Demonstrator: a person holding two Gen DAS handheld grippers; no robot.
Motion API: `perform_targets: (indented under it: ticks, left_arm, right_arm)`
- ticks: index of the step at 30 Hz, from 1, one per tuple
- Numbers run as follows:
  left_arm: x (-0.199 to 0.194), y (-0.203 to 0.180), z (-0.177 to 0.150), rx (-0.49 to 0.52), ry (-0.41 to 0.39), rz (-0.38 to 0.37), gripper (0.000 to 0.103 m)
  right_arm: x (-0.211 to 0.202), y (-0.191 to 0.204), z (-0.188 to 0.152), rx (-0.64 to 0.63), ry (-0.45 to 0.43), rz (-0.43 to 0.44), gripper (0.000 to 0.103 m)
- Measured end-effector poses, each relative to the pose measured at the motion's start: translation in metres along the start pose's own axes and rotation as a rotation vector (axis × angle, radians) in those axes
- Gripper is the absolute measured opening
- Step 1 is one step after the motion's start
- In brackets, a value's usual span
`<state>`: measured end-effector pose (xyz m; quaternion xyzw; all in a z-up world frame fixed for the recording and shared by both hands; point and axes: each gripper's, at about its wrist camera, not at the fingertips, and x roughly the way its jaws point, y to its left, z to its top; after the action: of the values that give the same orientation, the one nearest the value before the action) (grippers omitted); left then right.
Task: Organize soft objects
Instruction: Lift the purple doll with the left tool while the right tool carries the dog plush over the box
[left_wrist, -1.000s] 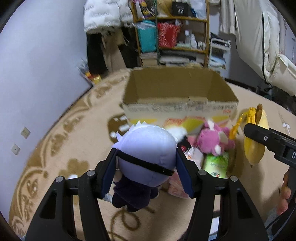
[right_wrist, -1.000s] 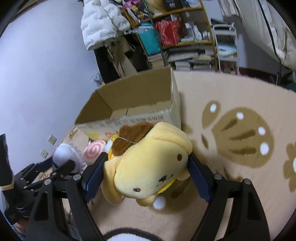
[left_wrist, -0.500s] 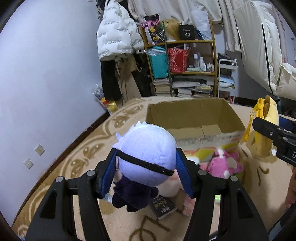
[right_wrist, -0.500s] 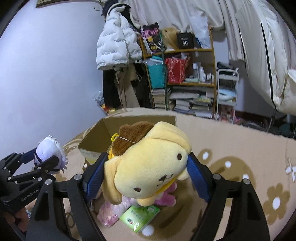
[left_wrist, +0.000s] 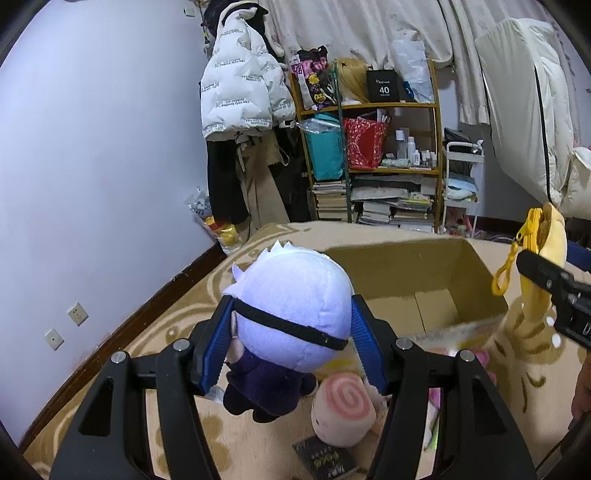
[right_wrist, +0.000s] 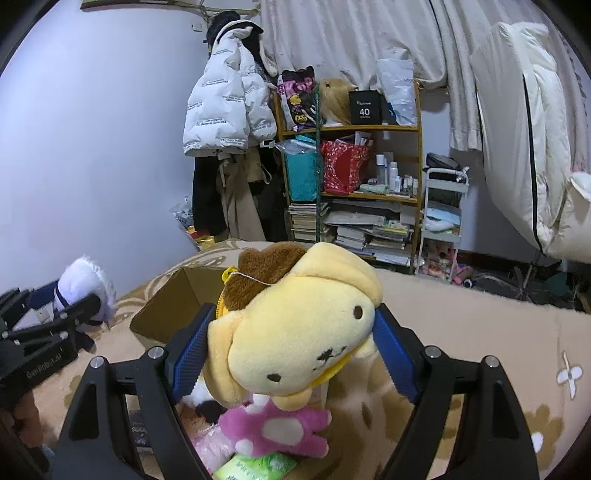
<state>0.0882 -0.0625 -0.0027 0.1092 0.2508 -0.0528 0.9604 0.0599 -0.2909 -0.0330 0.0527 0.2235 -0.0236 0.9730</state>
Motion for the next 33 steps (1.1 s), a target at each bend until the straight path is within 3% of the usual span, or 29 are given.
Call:
perform_targets:
  ticks: [10,17,33]
  left_arm:
    - [0.026,-0.003,0.025,0.019,-0.044,0.011,0.061]
    - [0.04,-0.012,0.027,0.031,-0.056,-0.02,0.061]
    - [0.069,-0.032,0.019,0.043,-0.003,-0.095,0.061]
  right_arm:
    - [0.023,0.005,0.011,-0.05,-0.026,-0.023,0.087]
    - [0.039,0.004,0.01,-0.049,-0.015,-0.01,0.087]
    - [0.059,-0.01,0.003,0.0,0.023,0.071,0.088]
